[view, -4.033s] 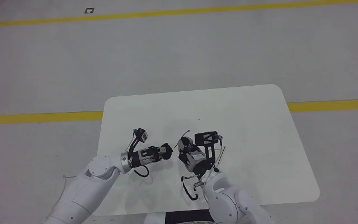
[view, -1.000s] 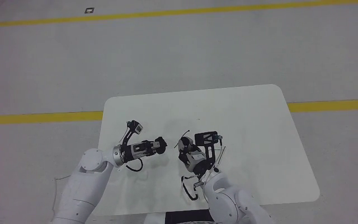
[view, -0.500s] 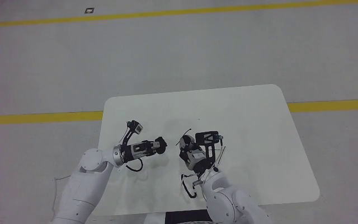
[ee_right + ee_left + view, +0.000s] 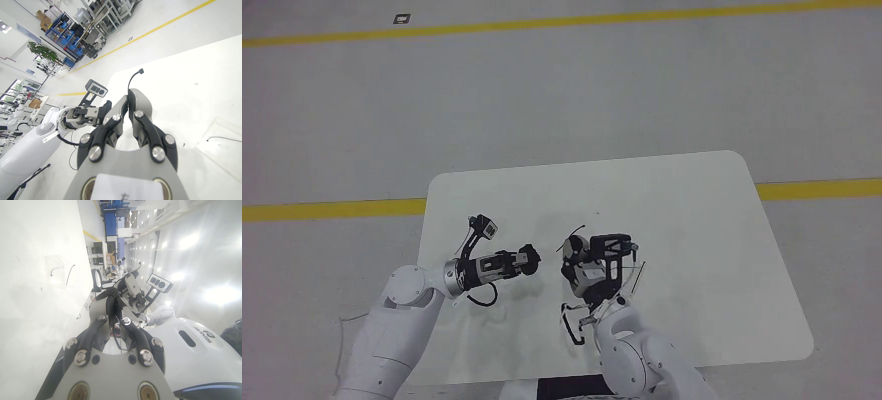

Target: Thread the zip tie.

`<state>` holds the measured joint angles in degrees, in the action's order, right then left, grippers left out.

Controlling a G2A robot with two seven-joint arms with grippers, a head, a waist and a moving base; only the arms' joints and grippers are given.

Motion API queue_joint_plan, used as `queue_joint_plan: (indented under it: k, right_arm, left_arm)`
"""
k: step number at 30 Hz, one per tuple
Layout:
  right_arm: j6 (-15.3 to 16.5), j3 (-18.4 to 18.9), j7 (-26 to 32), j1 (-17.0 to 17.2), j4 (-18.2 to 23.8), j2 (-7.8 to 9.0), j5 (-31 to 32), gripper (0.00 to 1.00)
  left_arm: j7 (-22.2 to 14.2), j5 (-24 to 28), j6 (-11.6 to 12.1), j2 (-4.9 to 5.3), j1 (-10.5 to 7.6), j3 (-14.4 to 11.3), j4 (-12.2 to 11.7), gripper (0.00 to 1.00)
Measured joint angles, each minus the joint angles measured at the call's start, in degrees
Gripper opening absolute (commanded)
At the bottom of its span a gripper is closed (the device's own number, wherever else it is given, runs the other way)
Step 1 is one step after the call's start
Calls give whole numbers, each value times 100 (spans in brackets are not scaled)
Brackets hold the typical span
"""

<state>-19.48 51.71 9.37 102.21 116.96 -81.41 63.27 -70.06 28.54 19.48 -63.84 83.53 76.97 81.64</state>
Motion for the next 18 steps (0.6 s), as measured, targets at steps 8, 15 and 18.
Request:
queue_joint_plan:
  k: [8, 15, 18]
  right_arm:
    - [0, -43, 105, -66, 7, -2, -48, 0]
    - [46, -23, 127, -120, -49, 11, -30, 0]
    - [8, -151, 207, -217, -135, 31, 167, 0]
  left_arm:
    - [0, 0, 0, 0, 0, 0, 0, 0]
    - [0, 0, 0, 0, 0, 0, 0, 0]
    - [0, 0, 0, 0, 0, 0, 0, 0]
